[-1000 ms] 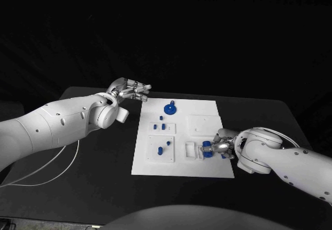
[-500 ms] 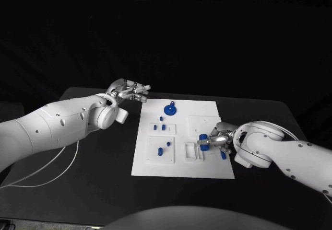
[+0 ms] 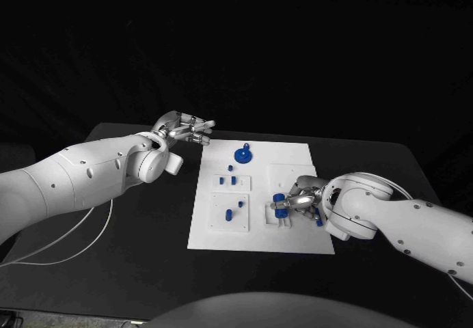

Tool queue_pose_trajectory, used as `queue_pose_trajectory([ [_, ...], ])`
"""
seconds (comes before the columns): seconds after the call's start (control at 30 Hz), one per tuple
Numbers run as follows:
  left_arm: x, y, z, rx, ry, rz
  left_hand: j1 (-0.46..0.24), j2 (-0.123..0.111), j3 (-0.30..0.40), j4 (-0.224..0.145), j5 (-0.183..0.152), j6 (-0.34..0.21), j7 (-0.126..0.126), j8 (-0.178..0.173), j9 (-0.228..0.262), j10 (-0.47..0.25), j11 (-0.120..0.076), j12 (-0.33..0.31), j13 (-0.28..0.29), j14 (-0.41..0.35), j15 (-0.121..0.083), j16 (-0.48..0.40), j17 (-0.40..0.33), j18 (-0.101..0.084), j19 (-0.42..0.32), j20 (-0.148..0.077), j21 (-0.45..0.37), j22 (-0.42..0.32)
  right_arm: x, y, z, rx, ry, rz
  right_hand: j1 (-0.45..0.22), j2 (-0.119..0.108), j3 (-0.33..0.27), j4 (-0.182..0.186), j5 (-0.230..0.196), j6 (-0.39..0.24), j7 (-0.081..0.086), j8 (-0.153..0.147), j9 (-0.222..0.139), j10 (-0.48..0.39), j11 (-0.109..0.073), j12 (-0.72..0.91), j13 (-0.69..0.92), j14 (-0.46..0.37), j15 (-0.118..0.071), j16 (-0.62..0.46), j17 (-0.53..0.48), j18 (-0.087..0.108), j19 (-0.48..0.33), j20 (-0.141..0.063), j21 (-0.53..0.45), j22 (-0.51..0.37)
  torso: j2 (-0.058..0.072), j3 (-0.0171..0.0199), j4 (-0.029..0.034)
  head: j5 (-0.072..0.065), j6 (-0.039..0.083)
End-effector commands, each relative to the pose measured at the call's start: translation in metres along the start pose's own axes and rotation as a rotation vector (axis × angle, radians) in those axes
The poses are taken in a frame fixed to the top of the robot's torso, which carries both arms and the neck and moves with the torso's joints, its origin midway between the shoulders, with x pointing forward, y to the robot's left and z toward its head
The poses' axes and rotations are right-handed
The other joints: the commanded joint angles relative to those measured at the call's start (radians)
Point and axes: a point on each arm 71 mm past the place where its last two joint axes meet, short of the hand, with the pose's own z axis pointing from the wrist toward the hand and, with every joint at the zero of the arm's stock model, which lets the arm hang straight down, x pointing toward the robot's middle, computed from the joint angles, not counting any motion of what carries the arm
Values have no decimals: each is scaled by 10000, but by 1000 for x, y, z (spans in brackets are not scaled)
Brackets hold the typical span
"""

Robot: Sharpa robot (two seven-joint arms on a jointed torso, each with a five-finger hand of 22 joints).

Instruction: Assemble the parts on the task board

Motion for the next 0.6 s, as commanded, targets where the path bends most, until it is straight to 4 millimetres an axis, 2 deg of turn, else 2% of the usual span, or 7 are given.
queue_pose_trajectory([
  [0.03, 2, 0, 0, 23, 157, -151, -65, -18, 20, 26, -66, -68, 12, -44, -9, -47, 0, -31, 12, -7, 51, 52, 13, -142, 66, -33, 55, -9, 5, 2, 2, -24, 342, -367, 128, 168, 1765, -1830, 40, 41, 13, 34, -15, 55, -50, -32, -11, 12, -53, 20, -5, -191, 535, -25, -44, 22, 4, 8, 5, 17, -26],
  [0.2, 2, 0, 0, 13, 170, -156, -70, -27, 27, 33, -69, -73, 14, -38, -5, -59, 4, -31, 12, -13, 54, 55, 15, -143, 72, -30, 57, -71, 12, 5, 3, -70, 528, -532, 176, 193, 1601, -1831, 124, 41, 14, 31, -52, 53, -47, -29, -15, 15, -50, 21, 8, -192, 533, -23, -81, 37, 1, 7, -13, 34, -44],
  [0.6, 2, 0, 0, -22, 217, -170, -78, -35, 25, 37, -73, -82, 18, -39, -6, -69, 8, -31, 12, -30, 59, 50, 13, -144, 68, -25, 56, -110, 16, 10, 5, -146, 599, -650, 198, 209, 1516, -1826, 161, 54, 11, 33, -83, 40, -47, -55, -36, 11, -50, 3, 1, -193, 535, -23, -105, 46, 8, 10, -7, 54, -31],
])
